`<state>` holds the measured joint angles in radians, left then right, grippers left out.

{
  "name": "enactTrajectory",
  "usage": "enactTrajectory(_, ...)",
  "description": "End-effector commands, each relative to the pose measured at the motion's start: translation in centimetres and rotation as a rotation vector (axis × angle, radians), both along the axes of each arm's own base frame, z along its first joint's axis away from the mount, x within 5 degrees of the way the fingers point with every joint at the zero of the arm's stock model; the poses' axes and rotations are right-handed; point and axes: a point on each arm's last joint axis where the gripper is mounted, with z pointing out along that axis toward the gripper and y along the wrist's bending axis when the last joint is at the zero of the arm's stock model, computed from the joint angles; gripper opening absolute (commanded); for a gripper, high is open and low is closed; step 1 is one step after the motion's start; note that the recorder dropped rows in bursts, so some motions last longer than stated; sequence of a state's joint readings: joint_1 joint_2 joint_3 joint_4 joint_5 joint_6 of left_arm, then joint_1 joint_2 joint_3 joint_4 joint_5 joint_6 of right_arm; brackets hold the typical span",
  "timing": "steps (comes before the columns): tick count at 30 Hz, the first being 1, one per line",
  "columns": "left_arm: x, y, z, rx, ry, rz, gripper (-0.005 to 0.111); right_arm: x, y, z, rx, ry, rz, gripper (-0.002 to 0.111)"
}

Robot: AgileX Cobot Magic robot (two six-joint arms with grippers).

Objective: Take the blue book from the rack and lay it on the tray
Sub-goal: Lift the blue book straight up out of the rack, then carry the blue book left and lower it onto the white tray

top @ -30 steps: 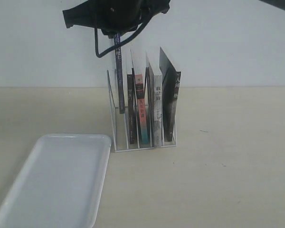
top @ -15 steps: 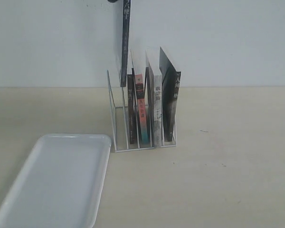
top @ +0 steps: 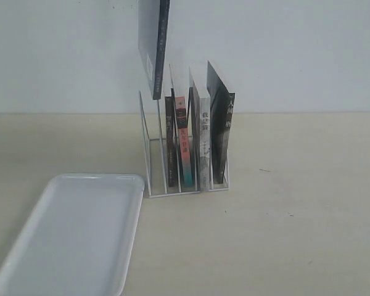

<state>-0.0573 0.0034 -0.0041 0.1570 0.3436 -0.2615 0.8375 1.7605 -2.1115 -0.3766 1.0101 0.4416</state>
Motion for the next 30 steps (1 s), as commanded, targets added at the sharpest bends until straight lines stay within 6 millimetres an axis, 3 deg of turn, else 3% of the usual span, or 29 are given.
enactTrajectory(1,0.0,0.0,-0.1,-0.011,-0.001,-0.003,0.004,-1.3,-0.9,2.0,0.015,-0.068,0.065,0.0)
enactTrajectory(5,0.0,0.0,-0.1,-0.011,-0.001,-0.003,0.004,-2.4,-0.7,2.6,0.002,-0.079,0.139,0.0)
enactTrajectory(14,0.0,0.0,-0.1,-0.011,-0.001,-0.003,0.004,-5.9,2.3,2.6,-0.16,-0.201,0.371,0.0)
enactTrajectory(21,0.0,0.0,-0.1,-0.011,-0.001,-0.003,0.004,-6.9,3.2,2.4,-0.216,-0.233,0.474,0.0)
enactTrajectory(30,0.0,0.0,-0.1,-0.011,-0.001,-0.003,0.004,-6.5,6.0,-1.2,-0.41,-0.211,0.721,0.0)
